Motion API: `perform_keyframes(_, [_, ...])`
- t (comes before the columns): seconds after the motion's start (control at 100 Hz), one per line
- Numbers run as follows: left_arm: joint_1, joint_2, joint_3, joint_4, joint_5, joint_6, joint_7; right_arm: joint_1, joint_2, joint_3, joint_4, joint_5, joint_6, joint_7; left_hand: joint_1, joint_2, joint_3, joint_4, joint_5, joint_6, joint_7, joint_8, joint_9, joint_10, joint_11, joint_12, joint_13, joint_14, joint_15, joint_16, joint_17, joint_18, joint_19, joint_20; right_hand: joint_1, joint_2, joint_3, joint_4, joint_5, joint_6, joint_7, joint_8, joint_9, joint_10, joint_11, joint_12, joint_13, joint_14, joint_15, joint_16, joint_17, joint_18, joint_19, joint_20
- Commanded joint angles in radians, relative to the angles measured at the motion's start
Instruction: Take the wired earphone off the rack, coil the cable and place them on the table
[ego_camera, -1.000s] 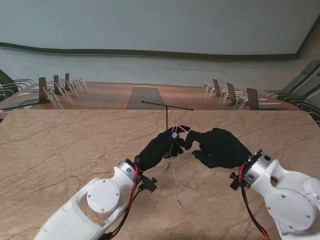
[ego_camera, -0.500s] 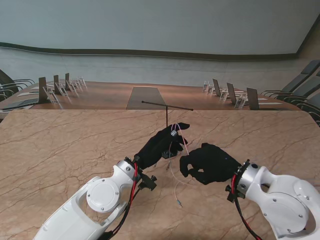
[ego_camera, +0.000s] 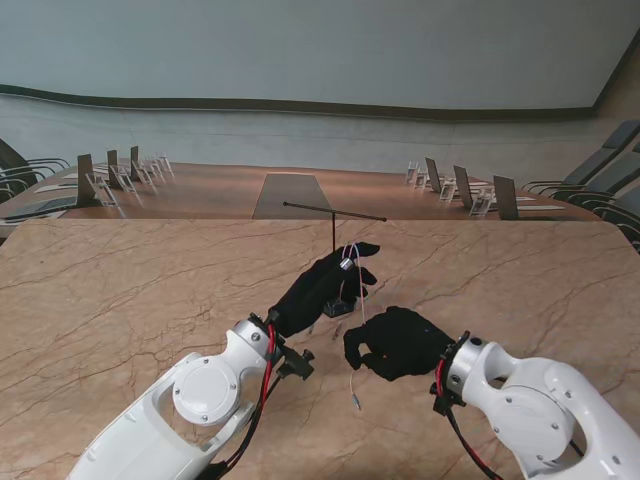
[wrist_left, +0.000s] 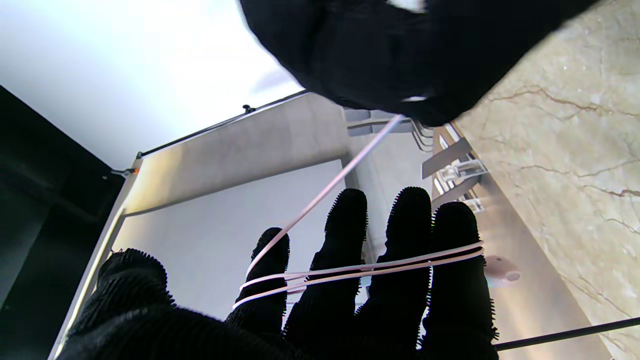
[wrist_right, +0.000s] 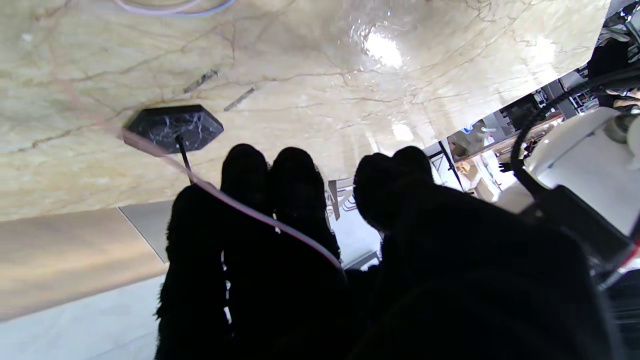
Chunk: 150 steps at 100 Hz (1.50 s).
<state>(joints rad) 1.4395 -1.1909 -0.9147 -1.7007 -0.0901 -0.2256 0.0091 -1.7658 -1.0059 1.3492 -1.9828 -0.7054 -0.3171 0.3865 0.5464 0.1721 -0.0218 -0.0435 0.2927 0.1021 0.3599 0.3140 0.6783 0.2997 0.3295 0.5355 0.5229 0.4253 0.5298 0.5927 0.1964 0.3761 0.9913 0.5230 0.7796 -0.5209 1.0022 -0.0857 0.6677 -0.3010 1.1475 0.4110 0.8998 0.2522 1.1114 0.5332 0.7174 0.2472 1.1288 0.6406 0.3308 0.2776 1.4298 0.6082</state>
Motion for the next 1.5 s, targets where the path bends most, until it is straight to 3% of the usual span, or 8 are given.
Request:
perform_keyframes(0.0, [0.002,-0.003,-0.001,-0.009,-0.005,-0.005,-0.003,0.006,-0.007,-0.02,0.018,-0.001,0.011,0.008,-0.025,-0.001,-0.013,0.001,-0.046,-0.033,-0.019,-0.012,-0.028,0.0,-0.02,-0.013,-0.02,-0.026,-0.013,-0.013,-0.004,0.004,-0.011,-0.011,0.017,0.002,-0.011,0.006,0.014,0.002,0.003,-0.004,0.035,0.036,-0.006,-0.011,-0.009,-0.001,0.025,0.006,-0.032,-0.071,0.0,0.025])
perform_keyframes(0.38, [-0.008,-0.004,0.017,-0.01,-0.027,-0.004,-0.017,0.082,-0.011,-0.133,0.116,0.025,0.09,-0.014,-0.023,0.001,-0.013,0.001,-0.051,-0.034,-0.021,-0.013,-0.035,-0.007,-0.035,-0.041,-0.032,-0.035,-0.062,-0.062,-0.002,-0.023,-0.083,-0.052,0.031,0.006,0.045,0.022,0.025,0.024,0.044,0.02,0.024,0.04,-0.006,-0.036,-0.022,0.004,0.024,-0.003,-0.042,-0.068,0.002,0.028])
perform_keyframes(0.6, [-0.017,-0.005,0.032,-0.014,-0.043,-0.002,-0.026,0.128,-0.014,-0.185,0.167,0.043,0.141,-0.018,-0.021,0.001,-0.012,0.002,-0.057,-0.035,-0.021,-0.012,-0.039,-0.01,-0.031,-0.047,-0.033,-0.02,-0.072,-0.081,0.007,-0.02,-0.093,-0.06,0.049,-0.031,0.128,0.022,0.056,0.025,0.082,0.167,0.023,0.04,0.006,-0.043,-0.023,0.02,0.031,-0.06,-0.042,-0.062,0.004,0.027])
perform_keyframes(0.69, [-0.018,-0.004,0.036,-0.019,-0.048,-0.002,-0.032,0.148,-0.016,-0.207,0.193,0.053,0.164,-0.025,-0.021,0.001,-0.013,0.002,-0.059,-0.035,-0.02,-0.011,-0.042,-0.013,-0.028,-0.048,-0.029,-0.017,-0.07,-0.085,0.014,-0.016,-0.09,-0.06,0.059,-0.046,0.147,0.026,0.065,0.03,0.094,0.187,0.023,0.042,0.006,-0.044,-0.024,0.03,0.031,-0.072,-0.04,-0.057,0.006,0.026])
perform_keyframes(1.0, [-0.013,0.003,0.04,-0.039,-0.064,-0.001,-0.058,0.216,-0.03,-0.264,0.291,0.065,0.207,-0.084,-0.019,0.007,-0.012,0.003,-0.071,-0.034,-0.018,-0.006,-0.055,-0.016,-0.015,-0.046,-0.008,-0.002,-0.055,-0.094,0.047,0.01,-0.071,-0.054,0.073,-0.078,0.184,0.012,0.082,0.043,0.093,0.207,0.022,0.034,-0.023,-0.062,-0.026,0.036,0.008,-0.105,-0.023,-0.053,0.022,0.028])
perform_keyframes(1.23, [-0.006,0.009,0.044,-0.053,-0.085,0.005,-0.084,0.255,-0.039,-0.276,0.338,0.067,0.229,-0.116,-0.017,0.016,-0.012,0.003,-0.078,-0.034,-0.019,-0.002,-0.062,-0.014,-0.004,-0.045,0.015,0.005,-0.035,-0.091,0.069,0.012,-0.062,-0.052,0.076,-0.082,0.201,0.006,0.086,0.044,0.097,0.217,0.025,0.033,-0.023,-0.061,-0.025,0.04,0.007,-0.108,-0.021,-0.056,0.034,0.03])
perform_keyframes(1.49, [0.009,0.016,0.044,-0.068,-0.1,0.018,-0.108,0.309,-0.045,-0.275,0.388,0.057,0.247,-0.136,-0.02,0.019,-0.015,0.002,-0.077,-0.031,-0.02,0.006,-0.057,-0.006,0.018,-0.04,0.072,0.026,0.019,-0.062,0.116,0.045,-0.024,-0.038,0.076,-0.085,0.209,0.008,0.091,0.048,0.1,0.226,0.031,0.037,-0.014,-0.06,-0.017,0.043,0.013,-0.109,-0.016,-0.052,0.039,0.03])
